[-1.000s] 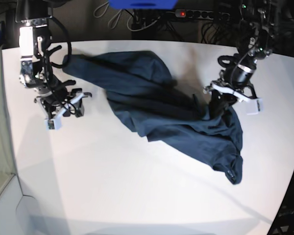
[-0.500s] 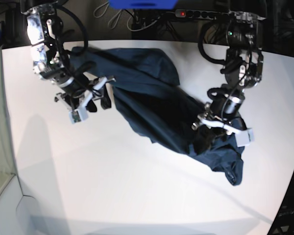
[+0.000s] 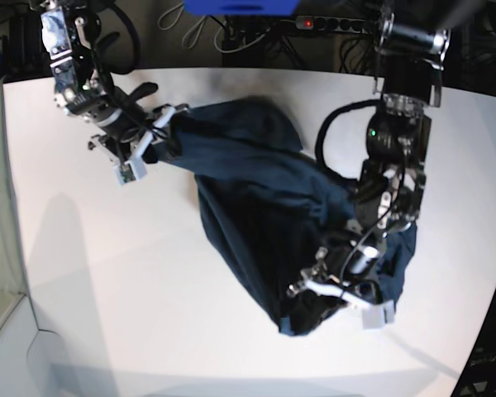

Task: Layout the t-shirt on the table in an organized manner, then fold the t-shirt properly

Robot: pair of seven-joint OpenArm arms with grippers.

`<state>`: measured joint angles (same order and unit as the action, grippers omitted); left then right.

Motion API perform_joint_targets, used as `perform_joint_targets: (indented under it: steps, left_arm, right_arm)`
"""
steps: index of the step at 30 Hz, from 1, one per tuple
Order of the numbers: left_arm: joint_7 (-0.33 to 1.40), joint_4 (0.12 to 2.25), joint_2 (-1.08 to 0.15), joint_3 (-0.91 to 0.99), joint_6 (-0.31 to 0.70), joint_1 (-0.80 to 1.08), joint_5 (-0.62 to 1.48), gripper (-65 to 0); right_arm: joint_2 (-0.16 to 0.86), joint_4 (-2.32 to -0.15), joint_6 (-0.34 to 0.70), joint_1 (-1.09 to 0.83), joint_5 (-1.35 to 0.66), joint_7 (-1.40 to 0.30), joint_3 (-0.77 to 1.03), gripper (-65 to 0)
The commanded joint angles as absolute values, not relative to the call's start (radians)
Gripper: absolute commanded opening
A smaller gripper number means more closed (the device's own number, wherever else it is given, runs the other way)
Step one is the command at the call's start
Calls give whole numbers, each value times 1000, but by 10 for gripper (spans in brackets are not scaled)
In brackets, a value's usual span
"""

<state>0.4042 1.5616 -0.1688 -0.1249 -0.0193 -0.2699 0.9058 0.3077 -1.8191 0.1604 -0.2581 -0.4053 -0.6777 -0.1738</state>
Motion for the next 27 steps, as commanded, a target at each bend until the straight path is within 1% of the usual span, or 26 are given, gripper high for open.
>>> perform_joint_targets:
  steps: [1,6,8,11,12,14,15,16,19,20,22,24,25,27]
  left_arm:
    - [375,1547,-170,-136,-7,-340,918,-647]
    - [366,1320,-154,-225,-7,-550,911,-647]
    - [366,1188,-111,-245,-7,-642,908,-647]
    - [346,845,-35,-242,1,-811,908,-645]
    - [312,710,-12,-245,2,-874,908,-645]
    - [251,527,19,-243,2,-954,909,-642]
    - [226,441,38,-248,2,-992,909,-623]
    - [217,398,47,-248,2,-1013,909,-595]
    - [219,392,54,-249,4,-1032,909,-427]
    - [217,404,53,-251,4,-1032,909,-359]
    - [217,443,51,-251,4,-1018,909,-185]
    - [217,483,22,-251,2,-1004,909,-47]
    - [219,507,-1,-251,2,-997,909,0]
    - [219,555,-36,-251,2,-951,909,0]
  right_arm:
    - [311,-1836,163,-248,-420,-653,-171,-369]
    - [311,-1817,163,-251,-420,-653,-170,-370]
    - [311,-1817,163,-272,-420,-647,-170,-370]
    - [308,-1810,163,-282,-420,-645,-170,-370]
    - [305,-1804,163,-283,-420,-645,-170,-370]
    - [295,-1790,163,-285,-420,-645,-170,-370]
    - [295,-1784,163,-285,-420,-645,-170,-370]
    - [295,-1782,163,-286,-420,-645,-170,-370]
    - [295,-1779,163,-288,-420,-645,-170,-370]
    - [295,-1779,163,-288,-420,-645,-170,-370]
    - [295,-1779,163,-286,-420,-645,-170,-370]
    - [295,-1779,163,-285,-420,-645,-170,-370]
    - [295,-1779,163,-282,-420,-645,-170,-370]
    - [295,-1779,163,-280,-420,-645,-170,-370]
